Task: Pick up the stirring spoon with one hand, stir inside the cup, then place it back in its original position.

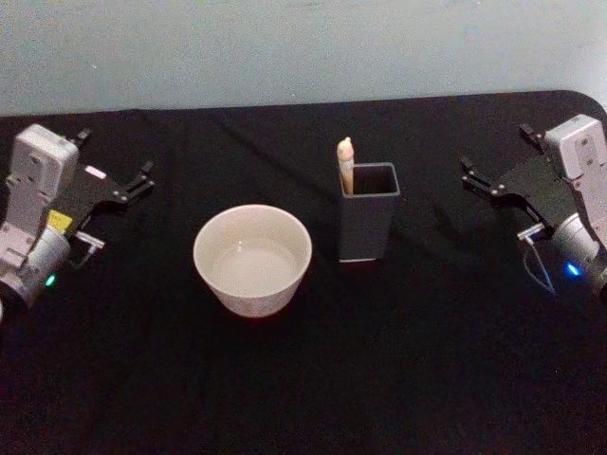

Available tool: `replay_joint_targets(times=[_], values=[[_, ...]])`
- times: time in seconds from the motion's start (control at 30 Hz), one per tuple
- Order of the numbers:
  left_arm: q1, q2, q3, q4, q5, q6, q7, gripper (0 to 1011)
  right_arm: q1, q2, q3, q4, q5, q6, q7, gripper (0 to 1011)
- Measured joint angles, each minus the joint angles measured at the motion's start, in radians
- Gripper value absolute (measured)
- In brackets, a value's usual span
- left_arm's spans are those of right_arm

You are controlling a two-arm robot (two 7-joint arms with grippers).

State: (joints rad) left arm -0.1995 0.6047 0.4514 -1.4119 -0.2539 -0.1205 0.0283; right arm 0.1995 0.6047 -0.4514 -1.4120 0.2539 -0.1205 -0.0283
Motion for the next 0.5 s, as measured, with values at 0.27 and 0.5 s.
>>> replay_joint_targets(times=[0.27, 0.5], values=[[0.000, 0.000, 0.000, 0.000, 0.000, 0.000, 0.000, 1001, 0.000, 0.000, 0.000, 0.000, 0.000, 0.000, 0.000, 1000], [0.000, 0.000, 0.000, 0.000, 0.000, 0.000, 0.000, 1001, 0.000, 0.000, 0.000, 0.000, 0.000, 0.000, 0.000, 1000]])
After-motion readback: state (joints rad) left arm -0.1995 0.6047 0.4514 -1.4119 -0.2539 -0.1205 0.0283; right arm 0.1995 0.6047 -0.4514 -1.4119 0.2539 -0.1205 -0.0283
